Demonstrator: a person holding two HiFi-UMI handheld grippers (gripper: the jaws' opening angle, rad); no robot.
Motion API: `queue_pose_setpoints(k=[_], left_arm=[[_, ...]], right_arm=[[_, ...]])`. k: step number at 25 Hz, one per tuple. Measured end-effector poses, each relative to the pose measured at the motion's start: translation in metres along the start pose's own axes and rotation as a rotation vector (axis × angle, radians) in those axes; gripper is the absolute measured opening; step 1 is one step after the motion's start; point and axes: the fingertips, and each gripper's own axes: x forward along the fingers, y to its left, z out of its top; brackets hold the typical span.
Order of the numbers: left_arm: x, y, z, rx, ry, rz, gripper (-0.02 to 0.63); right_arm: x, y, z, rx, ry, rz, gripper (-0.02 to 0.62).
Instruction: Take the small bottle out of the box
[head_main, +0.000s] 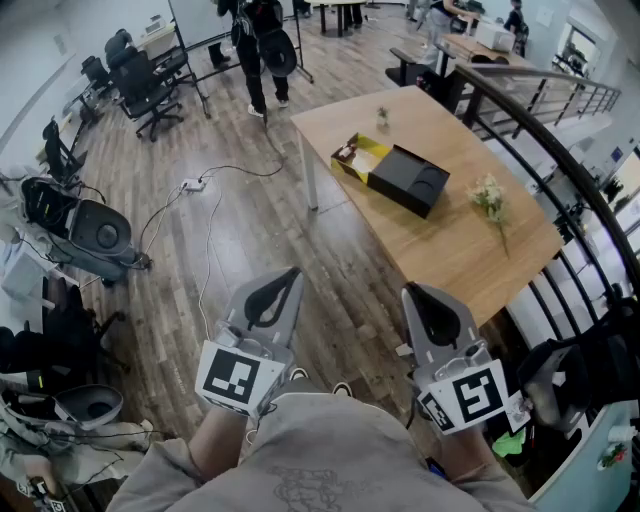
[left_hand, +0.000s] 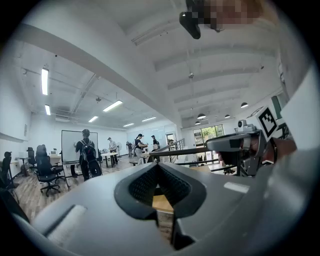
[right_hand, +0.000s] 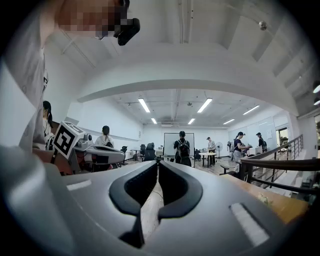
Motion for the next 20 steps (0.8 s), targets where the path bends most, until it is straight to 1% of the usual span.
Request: queue_pose_setpoints(k=[2,4,9,13,16,19,20], left_arm=[[0.000,-0.004,-0.001,-0.032,0.027,-0.003,0.002],[0.001,-0.006,-0.002,-0.043,0.040,-0.005,0.002],[0.008,-0.006,-0.004,-0.031,0.035,-0.005,0.002],[0.011,-0.008,-0.008,-0.046,0.057,0.004,0.002],[0.014,-0.008,-0.009,-0.025,0.047,0.013,0.002],[0.015,-0.005,-0.011,-0.040,0.067,0.033,0.002],[0.015,-0.003,-0.012,-0.040,0.068,0.039,0.002]], right_arm=[[0.000,-0.001,0.003,0.011,-0.007,0.002,0.020],[-0.001,-0.003,0.003,0.024,-0.013,0.008,0.020],[0.001,-0.007,-0.002,0.038,-0.006,0.026,0.021],[0.002,-0.009,-0.006,0.041,0.006,0.048,0.021],[0.002,-0.012,-0.011,0.039,0.017,0.063,0.021],[0.005,-0.015,-0.011,0.044,0.012,0.072,0.025],[0.007,-0.016,-0.009,0.044,0.003,0.073,0.050]])
